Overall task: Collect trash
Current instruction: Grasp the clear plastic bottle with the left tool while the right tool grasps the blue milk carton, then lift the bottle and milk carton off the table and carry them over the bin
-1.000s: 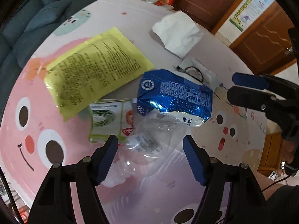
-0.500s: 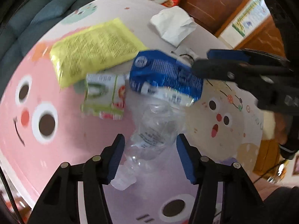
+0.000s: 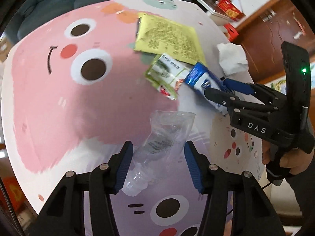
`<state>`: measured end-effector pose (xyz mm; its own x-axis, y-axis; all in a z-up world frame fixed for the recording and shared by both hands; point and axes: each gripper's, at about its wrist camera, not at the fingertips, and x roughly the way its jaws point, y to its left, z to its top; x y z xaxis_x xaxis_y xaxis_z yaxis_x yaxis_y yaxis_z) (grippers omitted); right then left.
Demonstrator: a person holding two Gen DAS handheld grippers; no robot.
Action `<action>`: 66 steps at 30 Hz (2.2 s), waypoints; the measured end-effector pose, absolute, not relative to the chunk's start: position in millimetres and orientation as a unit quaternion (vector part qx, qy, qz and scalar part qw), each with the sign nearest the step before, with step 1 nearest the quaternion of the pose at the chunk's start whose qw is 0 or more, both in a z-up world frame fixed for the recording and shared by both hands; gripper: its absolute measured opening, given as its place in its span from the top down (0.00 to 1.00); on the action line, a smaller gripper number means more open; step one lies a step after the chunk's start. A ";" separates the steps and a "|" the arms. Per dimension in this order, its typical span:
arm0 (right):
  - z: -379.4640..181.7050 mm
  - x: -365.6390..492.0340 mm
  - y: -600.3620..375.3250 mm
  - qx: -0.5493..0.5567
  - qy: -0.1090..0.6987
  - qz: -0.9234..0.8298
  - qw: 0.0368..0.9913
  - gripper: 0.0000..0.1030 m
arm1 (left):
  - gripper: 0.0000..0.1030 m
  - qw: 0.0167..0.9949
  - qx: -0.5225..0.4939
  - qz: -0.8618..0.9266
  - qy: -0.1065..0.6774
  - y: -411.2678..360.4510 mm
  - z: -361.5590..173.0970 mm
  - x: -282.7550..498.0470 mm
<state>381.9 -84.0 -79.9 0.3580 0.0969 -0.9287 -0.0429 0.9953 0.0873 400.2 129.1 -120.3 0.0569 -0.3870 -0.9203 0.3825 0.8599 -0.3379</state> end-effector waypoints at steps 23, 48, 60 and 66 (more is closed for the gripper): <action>-51.3 288.8 -99.6 0.172 0.553 0.046 0.814 0.48 | 0.55 0.754 -0.026 -0.245 0.609 125.0 -85.3 353.6; -39.8 10.5 -194.0 0.199 0.515 0.179 0.814 0.48 | 0.81 0.769 -0.099 -0.172 0.607 17.0 -81.8 60.7; -115.7 -60.2 -190.7 0.228 0.517 0.168 0.808 0.48 | 0.81 0.735 -0.057 -0.189 0.648 -7.0 -136.1 0.9; -198.5 -62.5 -173.5 0.208 0.530 0.160 0.806 0.48 | 0.80 0.723 -0.051 -0.183 0.664 -15.0 -219.8 2.7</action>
